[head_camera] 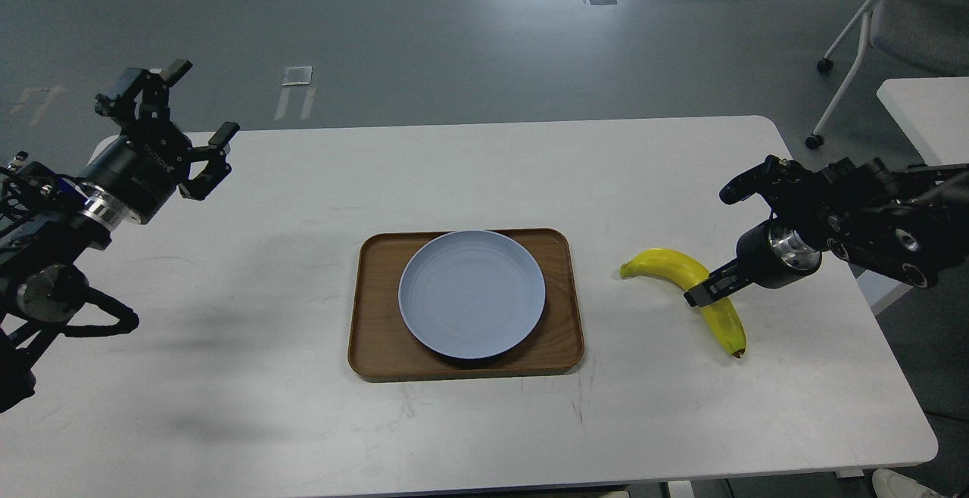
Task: Place banana on plate with both arms
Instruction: 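Grasp the banana with the right gripper and lift it, then carry the banana with the right gripper over the plate and lower it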
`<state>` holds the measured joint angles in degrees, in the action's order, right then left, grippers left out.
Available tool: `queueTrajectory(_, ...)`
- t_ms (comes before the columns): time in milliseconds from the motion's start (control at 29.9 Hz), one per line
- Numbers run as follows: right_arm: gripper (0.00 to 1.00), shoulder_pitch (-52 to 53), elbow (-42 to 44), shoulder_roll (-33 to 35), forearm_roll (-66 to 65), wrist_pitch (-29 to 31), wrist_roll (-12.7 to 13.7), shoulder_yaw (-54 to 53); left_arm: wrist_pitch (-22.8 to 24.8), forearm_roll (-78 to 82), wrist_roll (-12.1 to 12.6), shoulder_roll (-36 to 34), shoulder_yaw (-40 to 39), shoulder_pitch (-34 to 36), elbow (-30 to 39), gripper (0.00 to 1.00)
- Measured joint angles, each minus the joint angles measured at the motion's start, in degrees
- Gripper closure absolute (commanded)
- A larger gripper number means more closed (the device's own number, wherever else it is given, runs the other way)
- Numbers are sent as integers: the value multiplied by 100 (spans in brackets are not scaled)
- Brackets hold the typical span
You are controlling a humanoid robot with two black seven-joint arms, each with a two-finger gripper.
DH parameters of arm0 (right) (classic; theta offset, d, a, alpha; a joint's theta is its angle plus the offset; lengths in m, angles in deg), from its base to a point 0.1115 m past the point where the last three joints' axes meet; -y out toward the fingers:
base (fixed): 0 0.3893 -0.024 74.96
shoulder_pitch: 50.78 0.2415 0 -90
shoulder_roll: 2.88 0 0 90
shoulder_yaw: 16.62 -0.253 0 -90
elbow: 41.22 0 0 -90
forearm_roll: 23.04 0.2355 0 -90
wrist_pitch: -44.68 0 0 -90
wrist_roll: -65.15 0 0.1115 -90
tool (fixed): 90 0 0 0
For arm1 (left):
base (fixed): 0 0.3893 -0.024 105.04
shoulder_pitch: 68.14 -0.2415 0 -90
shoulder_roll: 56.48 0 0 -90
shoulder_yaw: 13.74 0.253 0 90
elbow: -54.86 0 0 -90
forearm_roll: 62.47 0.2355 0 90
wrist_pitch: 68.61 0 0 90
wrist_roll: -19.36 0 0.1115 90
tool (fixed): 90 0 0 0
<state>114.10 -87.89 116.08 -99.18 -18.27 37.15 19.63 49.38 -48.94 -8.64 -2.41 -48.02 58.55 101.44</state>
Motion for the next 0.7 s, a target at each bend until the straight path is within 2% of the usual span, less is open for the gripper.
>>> queueTrajectory(234,91,675,-412,346,15,12,0,-16,0,0,0,-26,-25,25,2,2)
queueTrajectory(401,91,1307,-633,283,71,31,-1,-54,0,0,0,-76,-36,47,11,2)
queueTrajectory(702,90,1610,-389,-1152,1081,95,-1,17,0,0,0,-151,-36,56,19,2)
